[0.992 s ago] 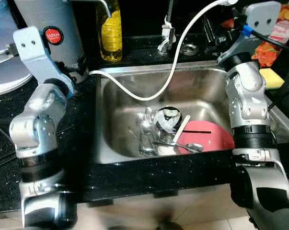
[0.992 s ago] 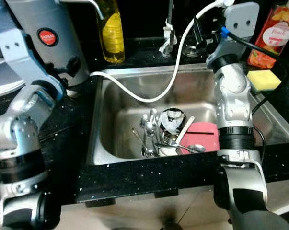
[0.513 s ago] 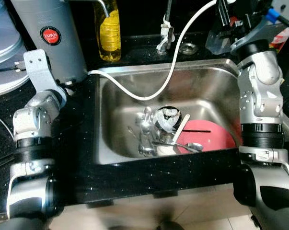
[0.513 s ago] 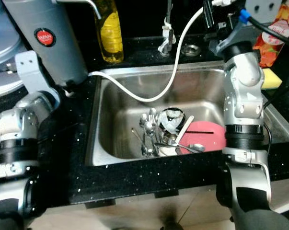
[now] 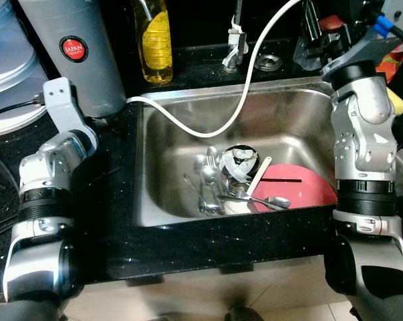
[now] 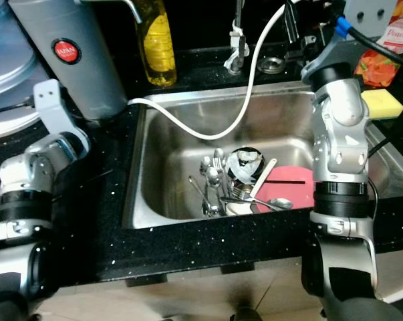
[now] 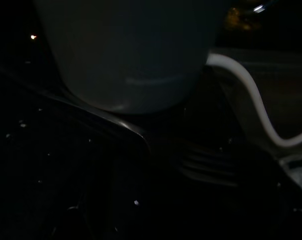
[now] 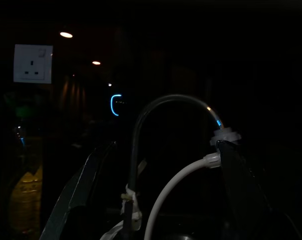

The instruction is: Kitchen organization

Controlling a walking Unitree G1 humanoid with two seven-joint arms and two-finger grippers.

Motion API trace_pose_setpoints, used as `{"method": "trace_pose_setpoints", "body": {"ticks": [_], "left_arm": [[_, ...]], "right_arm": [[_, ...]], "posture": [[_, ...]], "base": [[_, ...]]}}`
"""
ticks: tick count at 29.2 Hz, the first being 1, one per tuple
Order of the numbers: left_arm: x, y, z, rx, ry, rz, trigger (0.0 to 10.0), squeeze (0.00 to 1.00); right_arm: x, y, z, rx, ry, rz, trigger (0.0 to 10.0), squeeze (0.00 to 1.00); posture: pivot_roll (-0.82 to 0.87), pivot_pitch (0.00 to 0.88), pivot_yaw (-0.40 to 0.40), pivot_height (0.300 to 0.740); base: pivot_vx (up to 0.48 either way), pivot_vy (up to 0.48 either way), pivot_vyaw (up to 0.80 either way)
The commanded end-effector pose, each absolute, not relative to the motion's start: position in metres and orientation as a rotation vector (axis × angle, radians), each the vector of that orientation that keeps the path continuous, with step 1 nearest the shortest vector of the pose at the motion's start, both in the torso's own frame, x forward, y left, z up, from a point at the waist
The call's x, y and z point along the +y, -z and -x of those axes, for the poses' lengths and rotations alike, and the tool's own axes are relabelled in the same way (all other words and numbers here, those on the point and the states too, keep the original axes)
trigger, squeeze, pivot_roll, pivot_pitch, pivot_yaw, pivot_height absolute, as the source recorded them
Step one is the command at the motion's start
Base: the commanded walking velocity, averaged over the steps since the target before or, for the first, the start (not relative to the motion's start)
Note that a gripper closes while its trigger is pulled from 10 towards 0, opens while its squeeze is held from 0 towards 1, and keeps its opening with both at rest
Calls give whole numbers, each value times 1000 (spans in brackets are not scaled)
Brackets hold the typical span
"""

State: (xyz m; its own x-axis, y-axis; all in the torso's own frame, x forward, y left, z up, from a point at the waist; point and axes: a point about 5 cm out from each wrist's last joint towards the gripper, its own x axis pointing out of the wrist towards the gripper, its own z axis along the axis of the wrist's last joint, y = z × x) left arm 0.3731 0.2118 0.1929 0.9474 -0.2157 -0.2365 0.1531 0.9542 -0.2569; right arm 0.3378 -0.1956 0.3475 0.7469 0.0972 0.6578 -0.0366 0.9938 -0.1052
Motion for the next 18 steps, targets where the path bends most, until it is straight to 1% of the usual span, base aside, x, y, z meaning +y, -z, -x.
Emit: {"method": "trace_pose_setpoints", "body": {"ticks": [1,3,4,6,7,9,11,13,14,18], "left_arm": [[199,-170,-370,364,257,248,10000,0],[175,-166,-369,374,386,237,10000,0],[175,-166,-369,374,386,237,10000,0],[148,-166,-366,378,479,236,10000,0],[148,-166,-366,378,479,236,10000,0],[127,-165,-363,377,538,253,10000,0],[113,-168,-359,364,590,278,10000,0],[109,-169,-357,355,613,281,10000,0],[102,-174,-351,322,666,295,10000,0],[102,-182,-344,274,701,301,10000,0]], "right_arm": [[-194,-346,-336,-722,-78,79,10000,0],[-195,-346,-335,-717,-74,80,10000,0],[-195,-346,-335,-717,-74,80,10000,0],[-196,-346,-335,-717,-71,83,10000,0],[-196,-346,-335,-717,-71,83,10000,0],[-197,-346,-335,-715,-68,83,10000,0],[-196,-346,-335,-713,-72,82,10000,0],[-195,-346,-335,-713,-74,83,10000,0],[-195,-347,-336,-712,-75,81,10000,0],[-194,-347,-337,-709,-78,78,10000,0]], "posture": [[-114,76,80,740],[-124,79,84,740],[-124,79,84,740],[-122,79,83,740],[-122,79,83,740],[-121,73,78,740],[-119,69,72,740],[-119,69,72,740],[-110,67,67,740],[-108,70,66,740]], "base": [[0,0,0],[0,0,0],[0,0,0],[0,0,0],[0,0,0],[0,0,0],[0,0,0],[0,0,0],[0,0,0],[0,0,0]]}}
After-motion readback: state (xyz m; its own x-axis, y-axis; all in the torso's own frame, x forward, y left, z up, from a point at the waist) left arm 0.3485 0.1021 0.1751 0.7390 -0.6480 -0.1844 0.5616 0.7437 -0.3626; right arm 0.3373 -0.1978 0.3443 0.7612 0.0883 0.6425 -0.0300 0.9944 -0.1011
